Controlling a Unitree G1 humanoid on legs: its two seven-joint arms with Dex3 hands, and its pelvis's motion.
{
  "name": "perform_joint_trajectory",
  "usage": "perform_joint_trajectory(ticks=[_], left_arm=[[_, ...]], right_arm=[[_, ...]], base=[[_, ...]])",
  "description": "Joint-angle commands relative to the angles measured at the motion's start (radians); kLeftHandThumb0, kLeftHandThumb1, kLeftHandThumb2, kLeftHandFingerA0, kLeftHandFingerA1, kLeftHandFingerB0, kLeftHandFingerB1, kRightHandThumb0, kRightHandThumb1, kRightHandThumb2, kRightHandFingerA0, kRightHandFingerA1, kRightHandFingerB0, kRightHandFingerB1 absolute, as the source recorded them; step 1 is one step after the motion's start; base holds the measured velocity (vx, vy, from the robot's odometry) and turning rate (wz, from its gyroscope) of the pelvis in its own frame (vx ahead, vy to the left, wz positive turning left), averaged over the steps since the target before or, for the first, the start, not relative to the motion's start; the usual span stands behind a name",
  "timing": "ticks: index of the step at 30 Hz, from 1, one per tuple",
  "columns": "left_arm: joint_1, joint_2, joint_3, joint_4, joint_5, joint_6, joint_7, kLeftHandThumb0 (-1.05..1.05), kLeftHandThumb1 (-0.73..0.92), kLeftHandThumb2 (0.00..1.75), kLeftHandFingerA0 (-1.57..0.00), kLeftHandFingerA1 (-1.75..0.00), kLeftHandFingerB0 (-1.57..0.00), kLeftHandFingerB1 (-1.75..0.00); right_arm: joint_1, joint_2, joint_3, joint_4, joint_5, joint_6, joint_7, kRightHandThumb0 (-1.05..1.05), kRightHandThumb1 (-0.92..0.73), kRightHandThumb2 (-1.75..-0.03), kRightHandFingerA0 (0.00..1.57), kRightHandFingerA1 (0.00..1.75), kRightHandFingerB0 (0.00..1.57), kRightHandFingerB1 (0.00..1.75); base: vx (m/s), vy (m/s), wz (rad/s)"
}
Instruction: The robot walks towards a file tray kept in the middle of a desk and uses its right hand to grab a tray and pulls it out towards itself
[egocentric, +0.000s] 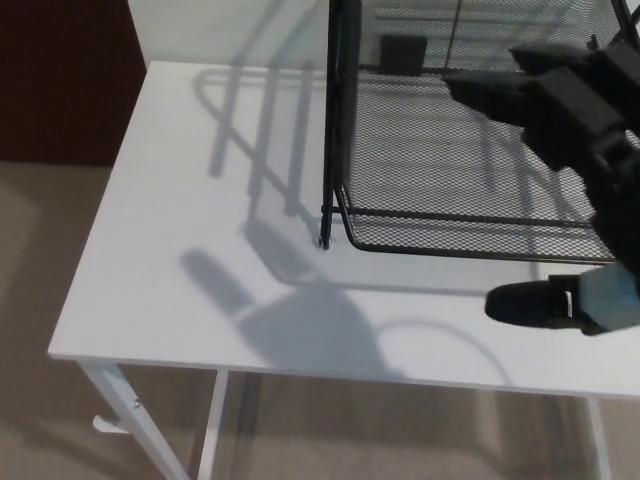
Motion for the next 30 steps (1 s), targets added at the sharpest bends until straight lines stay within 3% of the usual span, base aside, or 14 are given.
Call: perform_joint_trajectory(ticks=[1, 3, 5, 6, 7, 8, 9, 10, 11, 12, 18, 22, 27, 30], left_arm=[[0.012, 0.048, -0.026, -0.048, 0.042, -0.03, -0.014, -0.59, 0.19, 0.75, -0.48, -0.76, -0.32, -0.67], [0.013, 0.049, -0.029, -0.053, 0.046, -0.034, -0.012, -0.61, 0.19, 0.75, -0.49, -0.77, -0.31, -0.67], [0.012, 0.05, -0.032, -0.057, 0.051, -0.028, -0.008, -0.59, 0.19, 0.75, -0.49, -0.76, -0.31, -0.67], [0.009, 0.048, -0.031, -0.053, 0.047, -0.023, -0.012, -0.58, 0.18, 0.74, -0.48, -0.75, -0.32, -0.67], [0.007, 0.048, -0.032, -0.057, 0.045, -0.022, -0.014, -0.61, 0.26, 0.56, -0.5, -0.78, -0.32, -0.7], [0.002, 0.049, -0.031, -0.051, 0.043, -0.027, -0.016, -0.65, 0.2, 0.74, -0.5, -0.78, -0.32, -0.69], [-0.002, 0.051, -0.033, -0.049, 0.045, -0.022, -0.016, -0.67, 0.28, 0.52, -0.51, -0.8, -0.31, -0.71], [-0.001, 0.052, -0.034, -0.051, 0.046, -0.022, -0.016, -0.67, 0.29, 0.52, -0.51, -0.79, -0.31, -0.71], [0.004, 0.057, -0.036, -0.065, 0.049, -0.024, -0.019, -0.67, 0.21, 0.75, -0.51, -0.78, -0.3, -0.69], [0.006, 0.054, -0.035, -0.075, 0.045, -0.011, -0.021, -0.65, 0.27, 0.53, -0.51, -0.79, -0.3, -0.72], [0.013, 0.061, -0.042, -0.091, 0.049, -0.007, -0.025, -0.67, 0.28, 0.53, -0.49, -0.8, -0.28, -0.71], [0.008, 0.058, -0.043, -0.081, 0.045, -0.01, -0.025, -0.66, 0.28, 0.52, -0.5, -0.8, -0.28, -0.71], [0.008, 0.066, -0.052, -0.094, 0.056, -0.015, -0.018, -0.69, 0.29, 0.51, -0.53, -0.82, -0.29, -0.75], [0.012, 0.072, -0.058, -0.108, 0.065, -0.005, -0.016, -0.68, 0.29, 0.51, -0.55, -0.77, -0.29, -0.72]], right_arm=[[-0.102, 0.095, 0.209, 0.325, -0.582, 0.26, -0.061, -0.9, -0.36, -0.57, 0.0, 0.56, 0.0, 0.59], [-0.098, 0.106, 0.222, 0.347, -0.598, 0.273, -0.08, -0.97, -0.36, -0.75, 0.0, 0.45, 0.01, 0.51], [-0.098, 0.114, 0.232, 0.365, -0.612, 0.285, -0.093, -1.0, -0.41, -0.78, 0.0, 0.44, 0.02, 0.48], [-0.097, 0.121, 0.24, 0.373, -0.624, 0.297, -0.093, -0.8, -0.45, -0.92, 0.0, 0.42, 0.0, 0.45], [-0.1, 0.125, 0.246, 0.384, -0.637, 0.305, -0.097, -0.84, -0.47, -0.94, 0.0, 0.42, 0.01, 0.41], [-0.101, 0.135, 0.25, 0.392, -0.635, 0.314, -0.101, -0.84, -0.47, -0.94, 0.0, 0.42, 0.0, 0.39], [-0.101, 0.144, 0.254, 0.404, -0.635, 0.32, -0.116, -0.84, -0.47, -0.93, 0.0, 0.42, 0.0, 0.39], [-0.101, 0.148, 0.257, 0.409, -0.64, 0.325, -0.118, -0.83, -0.47, -0.93, 0.0, 0.43, 0.0, 0.38], [-0.099, 0.155, 0.263, 0.419, -0.645, 0.333, -0.124, -0.82, -0.46, -0.93, 0.0, 0.43, 0.0, 0.37], [-0.096, 0.163, 0.267, 0.426, -0.65, 0.344, -0.131, -0.79, -0.43, -0.92, 0.0, 0.43, 0.0, 0.38], [-0.09, 0.184, 0.291, 0.445, -0.695, 0.376, -0.131, -0.81, -0.46, -0.92, 0.0, 0.43, 0.0, 0.33], [-0.091, 0.202, 0.302, 0.471, -0.723, 0.398, -0.166, -0.76, -0.43, -0.91, 0.0, 0.44, 0.0, 0.39], [-0.095, 0.212, 0.314, 0.476, -0.782, 0.426, -0.184, -0.87, -0.51, -0.95, 0.0, 0.4, 0.0, 0.31], [-0.094, 0.225, 0.319, 0.473, -0.802, 0.425, -0.249, -0.78, -0.46, -0.92, 0.0, 0.45, 0.0, 0.34]], base=[[0.0, 0.0, 0.0], [0.0, 0.0, 0.0], [0.0, 0.0, 0.0], [0.0, 0.0, 0.0], [0.0, 0.0, 0.0], [0.0, 0.0, 0.0], [0.0, 0.0, 0.0], [0.0, 0.0, 0.0], [0.0, 0.0, 0.0], [0.0, 0.0, 0.0], [0.0, 0.0, 0.0], [0.0, 0.0, 0.0], [0.0, 0.0, 0.0], [0.0, 0.0, 0.0]])
